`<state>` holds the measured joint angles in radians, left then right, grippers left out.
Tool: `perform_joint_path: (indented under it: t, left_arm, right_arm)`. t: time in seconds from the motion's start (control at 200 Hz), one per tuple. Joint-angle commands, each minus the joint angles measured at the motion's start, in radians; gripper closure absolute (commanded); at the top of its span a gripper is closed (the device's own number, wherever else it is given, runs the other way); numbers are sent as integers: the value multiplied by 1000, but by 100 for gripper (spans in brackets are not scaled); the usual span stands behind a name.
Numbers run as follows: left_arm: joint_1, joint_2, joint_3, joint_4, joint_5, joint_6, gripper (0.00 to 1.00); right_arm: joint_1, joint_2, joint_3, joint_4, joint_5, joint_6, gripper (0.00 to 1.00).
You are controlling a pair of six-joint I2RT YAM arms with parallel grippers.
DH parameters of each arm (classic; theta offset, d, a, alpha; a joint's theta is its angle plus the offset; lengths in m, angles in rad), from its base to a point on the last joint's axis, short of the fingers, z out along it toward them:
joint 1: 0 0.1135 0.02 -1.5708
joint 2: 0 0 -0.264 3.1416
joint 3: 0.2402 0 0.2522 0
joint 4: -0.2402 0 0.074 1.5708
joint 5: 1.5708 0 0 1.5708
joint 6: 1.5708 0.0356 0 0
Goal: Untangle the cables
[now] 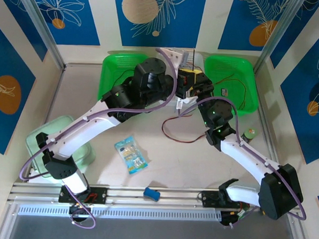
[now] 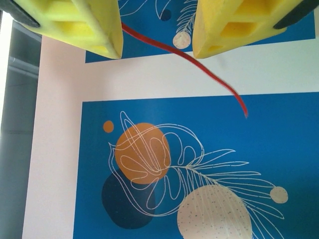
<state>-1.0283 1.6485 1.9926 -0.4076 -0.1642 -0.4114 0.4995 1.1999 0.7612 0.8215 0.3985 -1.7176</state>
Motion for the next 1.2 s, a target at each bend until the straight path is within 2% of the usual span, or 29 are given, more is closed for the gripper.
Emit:
perform_joint_path:
  t: [0.0, 0.185, 0.325, 0.425, 0.6, 0.675, 0.795, 0.945, 1.1, 1.195]
  left_arm:
    - [-16, 12, 31, -13, -21, 17, 100]
    - [-19, 7, 13, -7, -20, 9, 100]
    - [-20, 7, 15, -3, -29, 13, 100]
    - [-19, 12, 36, -12, -39, 24, 100]
    - [-14, 48, 134, -69, -61, 78, 100]
    - [-5, 81, 205, -121, -59, 96, 100]
    - [12, 140, 314, -200, -30, 108, 100]
    - [36, 176, 362, -235, 2, 108, 100]
    - [70, 183, 363, -236, 34, 97, 100]
    - [76, 183, 363, -232, 47, 100, 100]
  right_arm:
    - [-7, 3, 55, 78, -53, -36, 62]
    - [-10, 8, 86, 75, -81, -51, 69]
    - [-7, 2, 90, 55, -79, -56, 93]
    - [5, -22, 68, 24, -78, -49, 100]
    - [113, -127, 0, -144, -49, 40, 100]
    - [155, -194, 3, -348, -51, 149, 100]
    - [205, -285, -5, -492, -79, 310, 81]
    - [249, -386, 51, -734, -133, 508, 64]
    - [265, -481, 103, -866, -166, 727, 62]
    - [227, -512, 138, -922, -193, 874, 62]
